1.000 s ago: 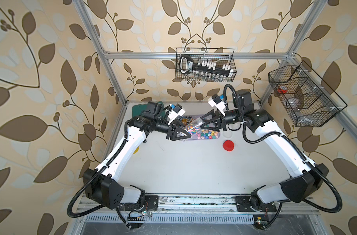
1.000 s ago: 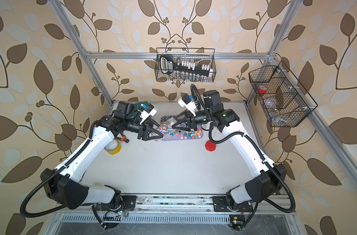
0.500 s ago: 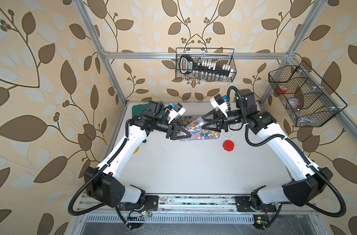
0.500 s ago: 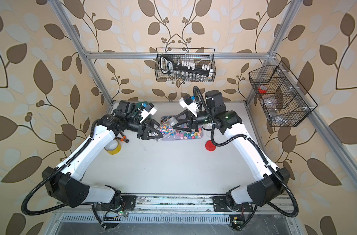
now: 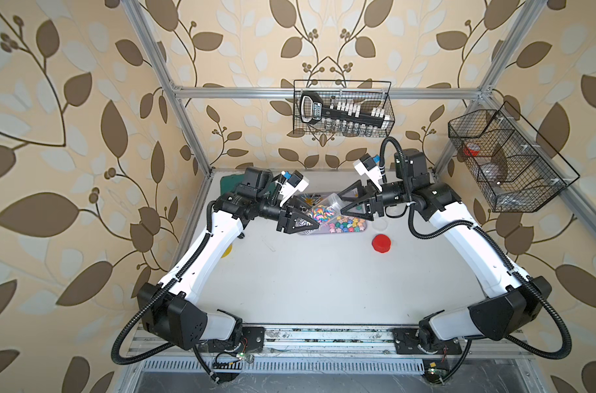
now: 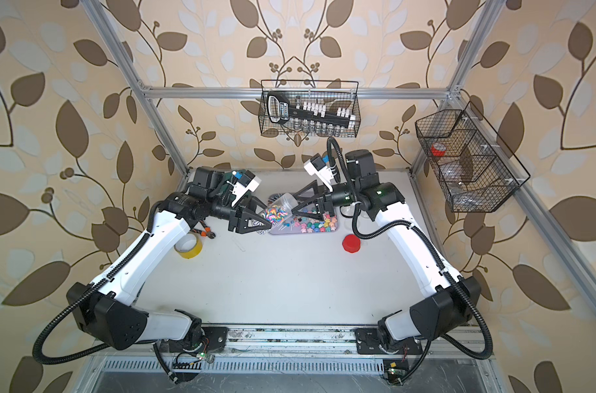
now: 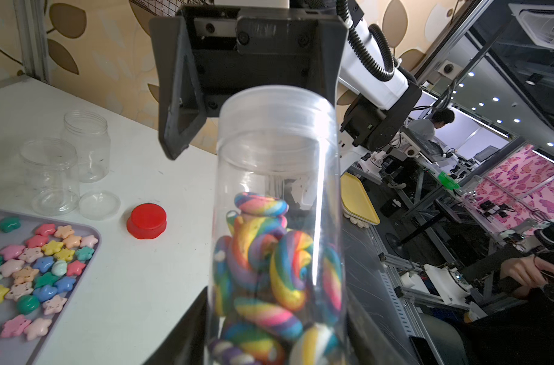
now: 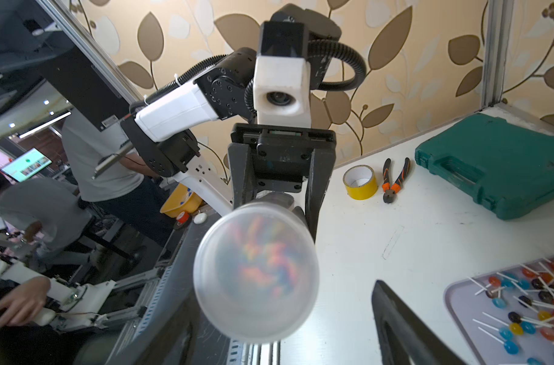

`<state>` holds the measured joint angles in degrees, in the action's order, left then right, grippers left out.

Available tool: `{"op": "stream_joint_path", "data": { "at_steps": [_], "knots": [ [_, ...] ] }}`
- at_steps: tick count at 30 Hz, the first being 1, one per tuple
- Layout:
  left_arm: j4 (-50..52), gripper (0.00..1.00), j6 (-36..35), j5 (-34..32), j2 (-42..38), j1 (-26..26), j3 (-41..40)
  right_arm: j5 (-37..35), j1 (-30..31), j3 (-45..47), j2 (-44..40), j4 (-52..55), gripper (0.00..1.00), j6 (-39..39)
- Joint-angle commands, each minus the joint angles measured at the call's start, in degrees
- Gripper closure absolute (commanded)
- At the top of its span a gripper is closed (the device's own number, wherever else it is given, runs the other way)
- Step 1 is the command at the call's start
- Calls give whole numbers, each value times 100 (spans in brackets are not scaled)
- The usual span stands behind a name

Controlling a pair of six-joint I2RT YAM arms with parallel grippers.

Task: Pour the candies out of the jar
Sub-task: Unscrew the lid from the jar.

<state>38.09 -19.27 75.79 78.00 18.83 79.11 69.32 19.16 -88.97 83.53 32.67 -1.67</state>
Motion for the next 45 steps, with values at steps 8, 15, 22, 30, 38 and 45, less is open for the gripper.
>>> {"op": "stream_joint_path", "data": {
  "at_steps": [8, 15, 22, 30, 38, 45],
  "knots": [
    [508, 66, -695, -2273, -289, 93, 207, -86, -569, -457, 196, -109, 13, 1784],
    [489, 66, -911, -3565, -526, 233, -1, 191, -533, -574, 876, 330, 15, 2524],
    [516, 66, -923, -3580, -593, 279, -56, 37, -109, -718, 1226, 686, 14, 2277],
    [463, 66, -859, -3330, -584, 297, 5, -6, 267, -907, 1505, 724, 14, 2198],
    [411, 66, -788, -3143, -628, 297, 8, 2, 387, -998, 1698, 726, 17, 2160],
    [360, 66, -754, -3093, -645, 297, -11, 31, 391, -1010, 1685, 724, 25, 2104]
  ]
}}
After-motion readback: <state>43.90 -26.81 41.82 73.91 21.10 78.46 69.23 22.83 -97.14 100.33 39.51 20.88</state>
